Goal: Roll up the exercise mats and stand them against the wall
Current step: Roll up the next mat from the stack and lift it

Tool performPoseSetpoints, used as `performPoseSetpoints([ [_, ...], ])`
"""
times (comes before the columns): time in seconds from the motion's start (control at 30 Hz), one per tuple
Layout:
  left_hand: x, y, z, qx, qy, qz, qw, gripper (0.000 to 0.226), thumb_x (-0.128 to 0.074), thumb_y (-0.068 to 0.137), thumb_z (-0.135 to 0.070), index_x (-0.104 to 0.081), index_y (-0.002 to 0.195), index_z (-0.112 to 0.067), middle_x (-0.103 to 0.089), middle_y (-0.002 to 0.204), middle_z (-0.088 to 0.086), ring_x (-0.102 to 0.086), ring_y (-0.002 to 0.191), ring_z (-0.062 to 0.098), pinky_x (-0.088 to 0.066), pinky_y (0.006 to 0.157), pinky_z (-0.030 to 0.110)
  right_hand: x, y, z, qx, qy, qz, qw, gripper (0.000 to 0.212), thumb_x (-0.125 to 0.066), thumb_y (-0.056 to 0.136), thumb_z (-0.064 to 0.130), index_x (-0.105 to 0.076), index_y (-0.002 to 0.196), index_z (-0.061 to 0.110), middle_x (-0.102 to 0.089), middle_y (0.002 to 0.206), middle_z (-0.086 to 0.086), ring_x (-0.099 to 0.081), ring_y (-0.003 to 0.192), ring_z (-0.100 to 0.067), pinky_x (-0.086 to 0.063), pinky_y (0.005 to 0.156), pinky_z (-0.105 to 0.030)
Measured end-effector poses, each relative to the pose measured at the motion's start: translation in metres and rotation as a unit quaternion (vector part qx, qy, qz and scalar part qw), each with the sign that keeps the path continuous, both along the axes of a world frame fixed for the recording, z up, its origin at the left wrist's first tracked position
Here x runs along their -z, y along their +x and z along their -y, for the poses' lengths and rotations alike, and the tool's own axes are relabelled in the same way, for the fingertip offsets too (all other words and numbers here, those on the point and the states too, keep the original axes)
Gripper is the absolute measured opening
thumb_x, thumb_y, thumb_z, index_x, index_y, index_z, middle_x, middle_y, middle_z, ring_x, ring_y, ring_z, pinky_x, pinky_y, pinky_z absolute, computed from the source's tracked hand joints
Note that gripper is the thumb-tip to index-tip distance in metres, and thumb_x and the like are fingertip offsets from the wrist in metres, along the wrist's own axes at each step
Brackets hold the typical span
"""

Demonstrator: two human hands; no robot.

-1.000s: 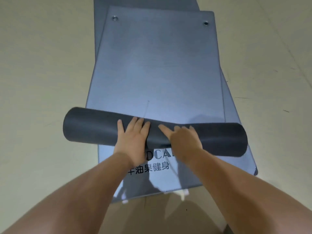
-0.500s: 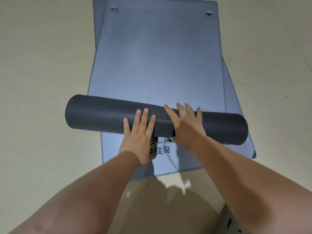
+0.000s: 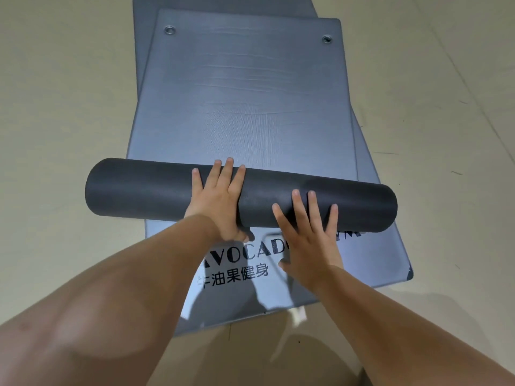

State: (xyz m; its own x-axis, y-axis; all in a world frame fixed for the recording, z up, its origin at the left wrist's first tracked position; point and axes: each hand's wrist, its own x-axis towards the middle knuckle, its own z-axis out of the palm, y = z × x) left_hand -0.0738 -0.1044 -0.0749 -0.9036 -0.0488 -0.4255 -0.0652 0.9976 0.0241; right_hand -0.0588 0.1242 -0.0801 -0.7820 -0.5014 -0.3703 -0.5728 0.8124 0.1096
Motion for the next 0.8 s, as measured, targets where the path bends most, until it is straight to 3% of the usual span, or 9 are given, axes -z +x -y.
performPoseSetpoints([
  [0.1,-0.006,-0.025,0.004,0.009,-0.013,0.026,1.000,0.159,-0.064,0.047,-0.096,0.019,0.159,-0.019,0.020,0.169,0.009,0.019,0.155,0.033,0.011,0.118,0.067,0.001,-0.018,0.007,0.015,0.006,0.008,1.000,0.138,-0.068,0.083,0.070,0.045,0.149,0.026,0.043,0.160,-0.020,0.031,0.150,-0.050,0.005,0.116,-0.079],
  [0.2,-0.011,-0.027,-0.002,0.017,-0.053,-0.045,0.997,0.151,-0.054,0.054,-0.098,0.013,0.160,-0.015,0.018,0.169,0.013,0.016,0.155,0.037,0.008,0.116,0.071,0.001,-0.042,0.016,0.023,0.009,0.012,1.000,0.153,-0.076,0.072,0.076,0.050,0.144,0.026,0.043,0.160,-0.020,0.032,0.150,-0.050,0.006,0.115,-0.080],
  [0.27,-0.007,-0.010,-0.010,0.025,-0.065,-0.098,0.993,0.138,-0.052,0.067,-0.091,0.011,0.161,-0.012,0.017,0.168,0.015,0.014,0.155,0.039,0.002,0.118,0.072,0.000,-0.068,0.021,0.033,0.002,0.018,0.999,0.161,-0.081,0.063,0.077,0.047,0.147,0.028,0.038,0.163,-0.019,0.031,0.151,-0.048,0.007,0.116,-0.080],
  [0.33,0.000,0.012,-0.017,0.016,-0.061,-0.083,0.995,0.132,-0.050,0.075,-0.085,0.020,0.159,-0.011,0.028,0.165,0.017,0.022,0.153,0.039,0.000,0.118,0.072,-0.003,-0.096,0.027,0.039,-0.016,0.040,0.998,0.162,-0.085,0.059,0.076,0.038,0.154,0.031,0.032,0.167,-0.015,0.030,0.153,-0.045,0.005,0.118,-0.078],
  [0.4,0.010,0.019,-0.016,-0.007,-0.058,-0.046,0.997,0.136,-0.051,0.076,-0.086,0.035,0.151,-0.012,0.041,0.159,0.018,0.032,0.149,0.040,0.001,0.118,0.071,-0.007,-0.123,0.033,0.044,-0.032,0.067,0.996,0.163,-0.087,0.053,0.078,0.028,0.158,0.033,0.024,0.171,-0.011,0.026,0.155,-0.042,0.004,0.120,-0.076],
  [0.5,0.016,0.000,-0.008,-0.010,-0.057,-0.041,0.997,0.149,-0.059,0.067,-0.088,0.041,0.146,-0.011,0.043,0.157,0.019,0.034,0.148,0.040,0.002,0.119,0.071,-0.008,-0.142,0.038,0.060,-0.042,0.068,0.995,0.163,-0.083,0.048,0.085,0.023,0.160,0.034,0.020,0.171,-0.011,0.022,0.156,-0.042,0.005,0.120,-0.074],
  [0.7,0.004,-0.057,0.004,-0.012,-0.061,-0.019,0.998,0.159,-0.069,0.056,-0.088,0.035,0.152,-0.013,0.033,0.163,0.017,0.029,0.151,0.037,0.002,0.118,0.072,0.002,-0.121,0.053,0.023,-0.028,-0.009,0.999,0.156,-0.083,0.064,0.076,0.034,0.156,0.031,0.027,0.168,-0.021,0.023,0.155,-0.046,0.004,0.119,-0.076],
  [0.8,0.000,-0.068,0.008,-0.012,-0.063,-0.007,0.998,0.157,-0.072,0.058,-0.083,0.032,0.154,-0.015,0.031,0.164,0.015,0.028,0.152,0.036,0.004,0.118,0.072,0.004,-0.137,0.065,0.030,-0.018,-0.030,0.999,0.139,-0.084,0.082,0.044,0.034,0.155,0.036,0.013,0.170,-0.024,0.010,0.157,-0.048,-0.004,0.120,-0.076],
])
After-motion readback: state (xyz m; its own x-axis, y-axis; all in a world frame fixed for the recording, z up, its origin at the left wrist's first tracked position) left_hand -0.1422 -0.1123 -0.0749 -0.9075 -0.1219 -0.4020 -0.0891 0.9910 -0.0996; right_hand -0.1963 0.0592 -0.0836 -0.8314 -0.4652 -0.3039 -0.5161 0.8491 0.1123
